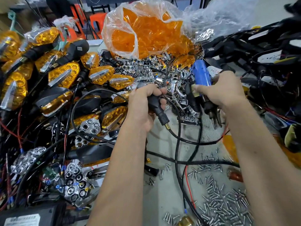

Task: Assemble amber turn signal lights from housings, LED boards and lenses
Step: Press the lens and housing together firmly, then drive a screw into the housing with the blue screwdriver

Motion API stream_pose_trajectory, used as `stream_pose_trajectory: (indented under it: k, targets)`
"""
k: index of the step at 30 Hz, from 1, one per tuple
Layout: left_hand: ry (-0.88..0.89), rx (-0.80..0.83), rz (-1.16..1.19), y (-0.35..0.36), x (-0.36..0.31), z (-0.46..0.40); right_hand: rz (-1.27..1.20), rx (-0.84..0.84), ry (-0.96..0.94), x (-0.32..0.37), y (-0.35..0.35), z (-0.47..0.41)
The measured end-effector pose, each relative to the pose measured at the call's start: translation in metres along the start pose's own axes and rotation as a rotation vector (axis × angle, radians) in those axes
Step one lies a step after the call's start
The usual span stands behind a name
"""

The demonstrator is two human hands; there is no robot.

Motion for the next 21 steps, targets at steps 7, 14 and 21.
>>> stream_pose_trajectory:
  k: [7,14,21]
  targets:
    - [-0.005,0.015,-0.098,-0.004,0.001,-0.003,-1.194,0.419,-0.004,0.018,0.002,0.006]
    - [0.051,0.012,-0.164,-0.003,-0.001,-0.001,-1.703,0.577,-0.184,0.066,-0.005,0.031]
    - [0.074,0.03,-0.317,0.0,0.003,0.0,-1.984,0.422,-0.135,0.059,-0.004,0.031]
Point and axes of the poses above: each hand's wrist, its own z-axis away from the middle knuckle, its own y-axis out of the palm, x = y × z, the point moved 8 cm from there along -z, towards the middle knuckle, and after that the axes turned 7 degrees about x, right-handed, at the moved point
